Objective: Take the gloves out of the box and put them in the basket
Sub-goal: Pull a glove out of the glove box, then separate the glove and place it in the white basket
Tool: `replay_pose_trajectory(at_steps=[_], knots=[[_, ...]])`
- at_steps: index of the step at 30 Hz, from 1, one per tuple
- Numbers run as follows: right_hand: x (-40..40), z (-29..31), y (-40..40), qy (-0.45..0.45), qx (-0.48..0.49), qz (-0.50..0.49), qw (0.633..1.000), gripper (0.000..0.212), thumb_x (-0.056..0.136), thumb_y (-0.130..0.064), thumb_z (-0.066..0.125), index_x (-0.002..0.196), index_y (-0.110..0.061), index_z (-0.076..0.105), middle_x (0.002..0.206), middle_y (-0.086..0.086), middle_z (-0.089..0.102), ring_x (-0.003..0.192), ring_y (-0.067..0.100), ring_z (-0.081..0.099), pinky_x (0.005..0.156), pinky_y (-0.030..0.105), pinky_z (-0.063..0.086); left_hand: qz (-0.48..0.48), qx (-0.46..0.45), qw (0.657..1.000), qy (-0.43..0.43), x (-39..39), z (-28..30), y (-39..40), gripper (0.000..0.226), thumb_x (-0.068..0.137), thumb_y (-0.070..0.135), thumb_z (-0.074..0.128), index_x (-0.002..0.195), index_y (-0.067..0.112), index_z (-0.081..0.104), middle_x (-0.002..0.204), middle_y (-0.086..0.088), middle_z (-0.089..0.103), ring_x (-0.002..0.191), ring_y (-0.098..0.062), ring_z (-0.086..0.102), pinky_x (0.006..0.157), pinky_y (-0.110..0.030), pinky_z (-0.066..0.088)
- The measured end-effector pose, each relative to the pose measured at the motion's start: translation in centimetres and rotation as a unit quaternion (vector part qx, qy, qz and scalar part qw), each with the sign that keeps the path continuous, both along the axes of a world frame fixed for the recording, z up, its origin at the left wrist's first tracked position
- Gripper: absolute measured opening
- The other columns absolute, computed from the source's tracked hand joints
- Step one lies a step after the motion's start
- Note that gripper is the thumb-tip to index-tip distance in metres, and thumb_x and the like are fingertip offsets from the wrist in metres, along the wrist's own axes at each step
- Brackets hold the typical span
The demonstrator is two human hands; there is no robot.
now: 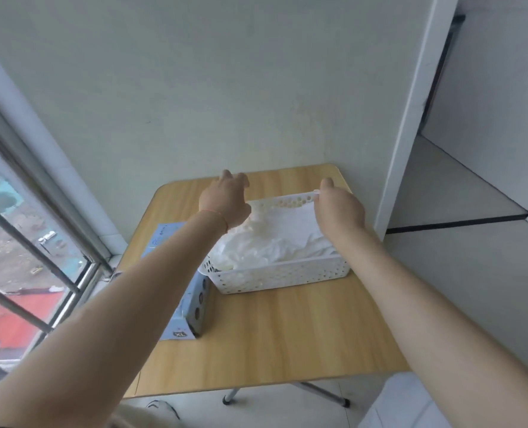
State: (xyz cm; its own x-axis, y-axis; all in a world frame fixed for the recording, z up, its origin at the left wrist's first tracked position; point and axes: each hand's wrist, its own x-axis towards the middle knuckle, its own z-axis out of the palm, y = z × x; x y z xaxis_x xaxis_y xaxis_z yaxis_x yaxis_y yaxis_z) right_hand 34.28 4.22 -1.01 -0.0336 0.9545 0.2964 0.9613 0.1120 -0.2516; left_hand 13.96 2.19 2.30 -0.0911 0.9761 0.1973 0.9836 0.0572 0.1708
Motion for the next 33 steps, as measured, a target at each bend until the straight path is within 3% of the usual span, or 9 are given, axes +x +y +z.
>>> replay_pose_trajectory(at_steps=[4, 7, 11, 15, 19, 22, 26, 31, 33], knots=[[-0.4, -0.4, -0.2, -0.075, 0.006, 0.023, 0.997, 0.041, 0.082, 0.012, 0.046, 0.120, -0.002, 0.041, 0.069, 0.005, 0.051, 0.053, 0.023, 0.043, 0.042, 0.026, 0.021, -0.164, -0.001, 0.981, -0.103, 1.9, -1.5, -1.7, 0.029, 0.094, 0.039, 0.059, 0.120, 0.026, 0.062, 0.127, 0.003, 0.053, 0.118, -0.020, 0.052, 0.099, -0.038, 0.043], [-0.4, -0.6, -0.2, -0.107, 0.015, 0.034, 0.994, 0.041, 0.081, 0.010, 0.049, 0.119, -0.004, 0.042, 0.080, 0.005, 0.050, 0.063, 0.025, 0.047, 0.043, 0.026, 0.019, -0.189, -0.103, 0.976, -0.022, 2.1, -3.0, -2.1, 0.057, 0.086, 0.065, 0.057, 0.134, 0.036, 0.051, 0.146, 0.009, 0.043, 0.138, -0.016, 0.035, 0.116, -0.042, 0.024], [-0.4, -0.7, -0.4, -0.137, 0.006, 0.023, 0.990, 0.033, 0.084, 0.004, 0.053, 0.115, -0.007, 0.048, 0.099, 0.007, 0.058, 0.073, 0.024, 0.055, 0.053, 0.028, 0.030, -0.145, -0.184, 0.971, 0.045, 0.8, -4.8, -2.1, 0.091, 0.074, 0.085, 0.047, 0.150, 0.041, 0.023, 0.161, 0.010, 0.017, 0.150, -0.018, 0.009, 0.120, -0.051, 0.005], [-1.2, -0.2, -0.6, -0.105, 0.049, 0.011, 0.993, 0.021, 0.091, -0.017, 0.056, 0.109, -0.008, 0.051, 0.110, 0.012, 0.051, 0.090, 0.026, 0.056, 0.064, 0.034, 0.033, -0.151, -0.172, 0.973, 0.017, 0.9, -4.8, -2.5, 0.084, 0.082, 0.080, 0.043, 0.151, 0.036, 0.026, 0.161, 0.007, 0.020, 0.149, -0.018, 0.016, 0.121, -0.049, 0.009], [-4.2, 2.0, -1.5, -0.020, 0.094, 0.088, 0.991, 0.020, 0.094, -0.023, 0.051, 0.106, -0.007, 0.052, 0.110, 0.013, 0.050, 0.093, 0.032, 0.055, 0.070, 0.036, 0.035, -0.117, 0.022, 0.978, -0.170, -1.7, -1.7, -3.6, 0.037, 0.098, 0.047, 0.050, 0.128, 0.026, 0.059, 0.139, 0.004, 0.051, 0.124, -0.018, 0.051, 0.110, -0.041, 0.035], [-7.9, 3.1, -2.6, 0.061, 0.063, 0.190, 0.978, 0.005, 0.089, -0.016, 0.051, 0.091, -0.014, 0.055, 0.098, 0.003, 0.055, 0.091, 0.026, 0.054, 0.074, 0.033, 0.038, -0.020, 0.097, 0.971, -0.219, -6.0, -0.6, -5.4, 0.018, 0.095, 0.024, 0.055, 0.107, 0.023, 0.068, 0.120, 0.002, 0.056, 0.105, -0.018, 0.057, 0.096, -0.032, 0.044], [-13.9, 4.0, -5.4, 0.133, -0.058, 0.304, 0.942, 0.010, 0.089, -0.018, 0.055, 0.090, -0.018, 0.065, 0.079, -0.011, 0.053, 0.084, 0.016, 0.054, 0.070, 0.026, 0.039, 0.080, 0.074, 0.967, -0.232, -11.9, -2.4, -8.3, 0.019, 0.092, 0.015, 0.053, 0.096, 0.027, 0.067, 0.108, 0.005, 0.050, 0.100, -0.018, 0.057, 0.088, -0.028, 0.042], [-20.0, 3.2, -8.3, 0.007, -0.222, 0.397, 0.890, 0.017, 0.087, -0.019, 0.060, 0.090, -0.008, 0.073, 0.080, 0.005, 0.066, 0.074, 0.016, 0.057, 0.066, 0.029, 0.047, 0.075, 0.031, 0.957, -0.278, -14.7, -6.2, -12.4, 0.029, 0.097, 0.020, 0.048, 0.121, 0.021, 0.064, 0.135, 0.003, 0.049, 0.125, -0.016, 0.046, 0.096, -0.022, 0.029], [-21.7, 2.9, -9.2, -0.102, -0.255, 0.380, 0.883, 0.024, 0.086, -0.026, 0.060, 0.079, -0.004, 0.067, 0.069, 0.012, 0.053, 0.063, 0.019, 0.045, 0.055, 0.028, 0.035, 0.052, 0.006, 0.943, -0.328, -15.0, -6.9, -13.7, 0.035, 0.097, 0.025, 0.044, 0.128, 0.024, 0.061, 0.141, 0.008, 0.045, 0.129, -0.011, 0.042, 0.098, -0.020, 0.026]])
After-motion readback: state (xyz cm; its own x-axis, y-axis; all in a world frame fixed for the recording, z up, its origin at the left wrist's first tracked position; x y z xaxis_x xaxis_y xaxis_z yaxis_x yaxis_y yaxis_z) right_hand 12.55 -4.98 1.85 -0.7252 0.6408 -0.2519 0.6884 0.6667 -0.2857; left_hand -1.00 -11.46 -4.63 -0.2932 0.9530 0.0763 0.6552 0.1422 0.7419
